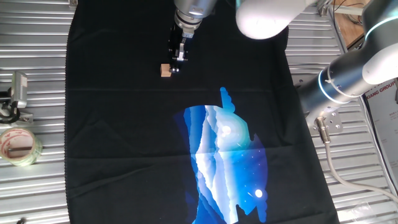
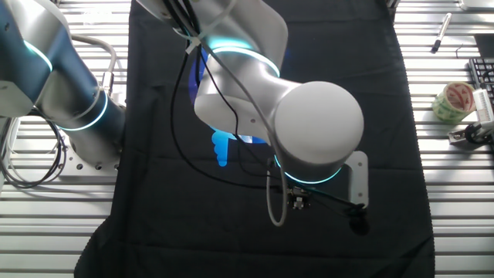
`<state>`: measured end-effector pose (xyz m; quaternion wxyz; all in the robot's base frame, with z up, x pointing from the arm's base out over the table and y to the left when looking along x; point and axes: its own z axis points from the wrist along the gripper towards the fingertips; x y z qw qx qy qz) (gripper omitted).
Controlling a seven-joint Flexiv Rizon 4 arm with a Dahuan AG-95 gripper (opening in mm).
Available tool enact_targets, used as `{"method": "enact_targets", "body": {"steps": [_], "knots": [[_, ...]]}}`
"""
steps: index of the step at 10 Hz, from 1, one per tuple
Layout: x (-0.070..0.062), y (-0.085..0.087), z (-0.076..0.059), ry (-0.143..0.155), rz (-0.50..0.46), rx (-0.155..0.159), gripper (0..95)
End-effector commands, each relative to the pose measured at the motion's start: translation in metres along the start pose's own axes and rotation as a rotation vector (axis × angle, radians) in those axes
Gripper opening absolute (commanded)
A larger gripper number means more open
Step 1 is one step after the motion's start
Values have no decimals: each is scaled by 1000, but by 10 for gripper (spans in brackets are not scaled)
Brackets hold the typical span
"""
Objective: Pick up the small block on the left and move it to the right
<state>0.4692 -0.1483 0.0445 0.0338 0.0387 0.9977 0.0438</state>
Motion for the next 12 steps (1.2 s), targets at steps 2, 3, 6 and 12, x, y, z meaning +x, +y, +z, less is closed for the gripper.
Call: {"method": "enact_targets", "body": {"steps": [2, 3, 6, 12], "knots": [[0, 1, 0, 17, -31, -7, 380], [-1, 1, 1, 17, -30, -7, 380], [-5, 1, 0, 20, -28, -8, 380], [-6, 1, 9, 3, -19, -4, 380]]}}
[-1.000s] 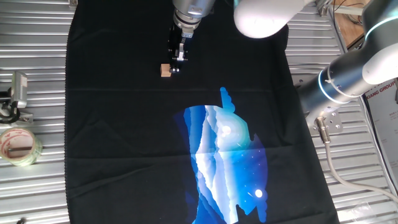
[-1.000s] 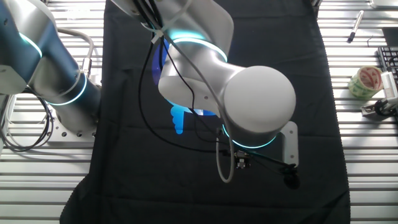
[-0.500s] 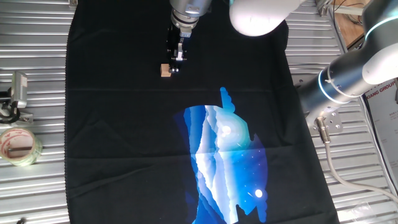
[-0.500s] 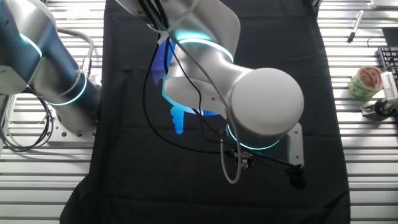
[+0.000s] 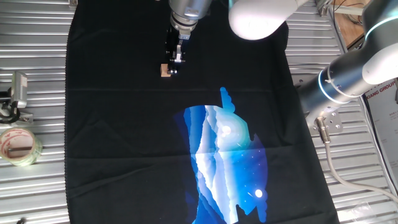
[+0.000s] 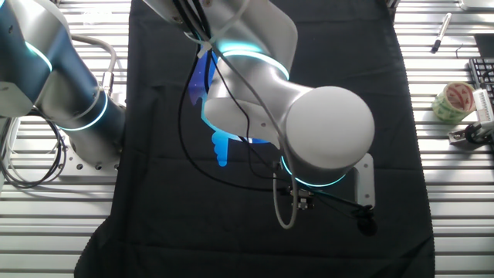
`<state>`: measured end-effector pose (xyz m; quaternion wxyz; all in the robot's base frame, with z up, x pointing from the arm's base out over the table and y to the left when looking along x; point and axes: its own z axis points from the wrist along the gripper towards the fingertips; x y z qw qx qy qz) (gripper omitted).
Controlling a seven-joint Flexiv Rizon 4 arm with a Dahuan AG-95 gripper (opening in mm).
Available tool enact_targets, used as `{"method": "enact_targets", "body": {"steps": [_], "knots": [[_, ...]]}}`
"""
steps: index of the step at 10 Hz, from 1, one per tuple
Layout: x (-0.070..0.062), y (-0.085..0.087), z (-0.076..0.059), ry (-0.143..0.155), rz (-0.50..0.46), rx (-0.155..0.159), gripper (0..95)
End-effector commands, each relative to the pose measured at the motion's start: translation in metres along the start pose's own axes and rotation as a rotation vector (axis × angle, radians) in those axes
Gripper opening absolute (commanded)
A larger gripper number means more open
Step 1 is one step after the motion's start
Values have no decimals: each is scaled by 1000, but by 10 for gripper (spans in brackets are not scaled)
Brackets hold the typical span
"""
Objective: Pick up the small block on the left and move it to the right
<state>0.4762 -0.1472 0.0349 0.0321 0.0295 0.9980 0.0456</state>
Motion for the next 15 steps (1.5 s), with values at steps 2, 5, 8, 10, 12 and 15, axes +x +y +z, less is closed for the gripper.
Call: {"method": "enact_targets", "body": {"steps": [2, 5, 8, 10, 12, 15], "knots": [[-1, 0, -1, -3, 5, 0, 380], [-1, 0, 3, -7, 8, -1, 380], [-1, 1, 7, -14, 10, -2, 380], [-1, 1, 11, -20, 12, -2, 380], [-3, 1, 13, -22, 16, -3, 380], [-4, 1, 15, -22, 16, -2, 380]]}}
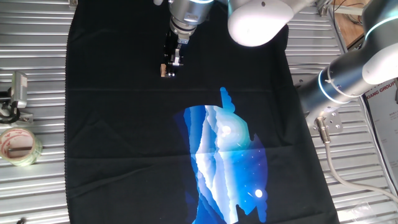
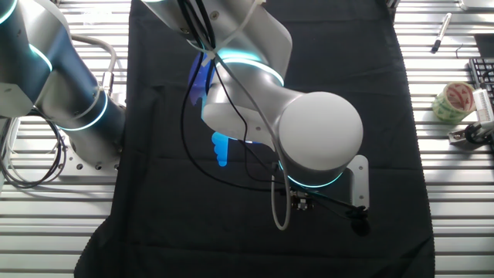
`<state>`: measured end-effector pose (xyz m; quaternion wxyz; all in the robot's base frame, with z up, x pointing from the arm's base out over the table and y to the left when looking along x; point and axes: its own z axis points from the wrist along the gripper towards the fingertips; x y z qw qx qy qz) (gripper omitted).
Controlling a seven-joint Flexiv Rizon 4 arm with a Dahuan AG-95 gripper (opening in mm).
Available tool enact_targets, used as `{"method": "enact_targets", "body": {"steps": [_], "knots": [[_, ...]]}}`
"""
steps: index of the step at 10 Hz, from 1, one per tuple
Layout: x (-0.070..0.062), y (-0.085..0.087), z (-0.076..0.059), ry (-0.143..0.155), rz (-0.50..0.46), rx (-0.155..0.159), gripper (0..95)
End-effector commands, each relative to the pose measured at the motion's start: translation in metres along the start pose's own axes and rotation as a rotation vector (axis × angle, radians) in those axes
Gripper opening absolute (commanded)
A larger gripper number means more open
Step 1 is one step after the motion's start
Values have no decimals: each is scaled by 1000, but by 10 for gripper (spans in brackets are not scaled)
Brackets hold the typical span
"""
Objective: Pick up the small block on the left and move it to the right
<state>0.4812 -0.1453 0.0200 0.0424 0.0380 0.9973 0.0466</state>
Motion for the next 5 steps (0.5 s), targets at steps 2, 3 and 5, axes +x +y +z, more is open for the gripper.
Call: {"method": "enact_targets", "body": {"steps": [2, 3, 5], "knots": [[-2, 0, 1, -1, 1, 0, 380], [-2, 0, 3, -1, 1, 0, 380], [-2, 1, 3, -1, -1, -2, 380]]}}
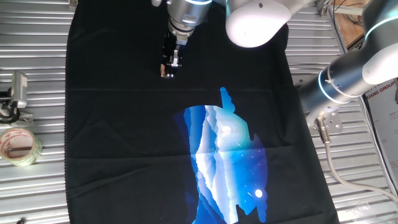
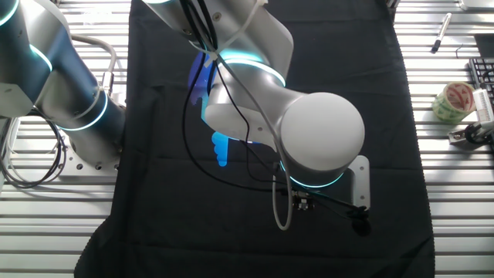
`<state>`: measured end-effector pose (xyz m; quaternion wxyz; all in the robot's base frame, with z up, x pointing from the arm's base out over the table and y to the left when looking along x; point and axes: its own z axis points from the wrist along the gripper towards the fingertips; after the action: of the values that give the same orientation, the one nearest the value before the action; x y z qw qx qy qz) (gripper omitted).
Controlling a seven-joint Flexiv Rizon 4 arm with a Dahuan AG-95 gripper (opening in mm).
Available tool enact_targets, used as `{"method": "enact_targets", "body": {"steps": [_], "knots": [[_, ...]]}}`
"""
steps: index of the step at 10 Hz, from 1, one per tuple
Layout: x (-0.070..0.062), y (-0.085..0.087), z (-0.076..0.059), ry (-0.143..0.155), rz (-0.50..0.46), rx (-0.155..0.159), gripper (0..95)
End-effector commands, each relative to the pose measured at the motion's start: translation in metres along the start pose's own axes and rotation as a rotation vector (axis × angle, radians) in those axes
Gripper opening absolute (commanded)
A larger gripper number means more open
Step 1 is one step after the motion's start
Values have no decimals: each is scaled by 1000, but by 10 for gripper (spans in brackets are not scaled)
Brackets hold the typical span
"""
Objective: Pick up the small block on the left and move it to the right
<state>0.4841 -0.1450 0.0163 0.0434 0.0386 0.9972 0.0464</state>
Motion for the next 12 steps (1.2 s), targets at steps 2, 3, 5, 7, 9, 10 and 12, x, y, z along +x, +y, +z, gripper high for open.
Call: {"method": "enact_targets", "body": {"steps": [2, 3, 5, 7, 9, 10, 12], "knots": [[0, 0, -1, 1, -3, -1, 380], [0, 0, -1, 1, -3, -1, 380], [0, 0, -1, 0, -4, 0, 380], [0, 0, 0, -1, -2, 10, 380], [0, 1, 1, -7, 3, 16, 380], [0, 1, 1, -8, 3, 16, 380], [0, 1, 1, -8, 5, 19, 380]]}}
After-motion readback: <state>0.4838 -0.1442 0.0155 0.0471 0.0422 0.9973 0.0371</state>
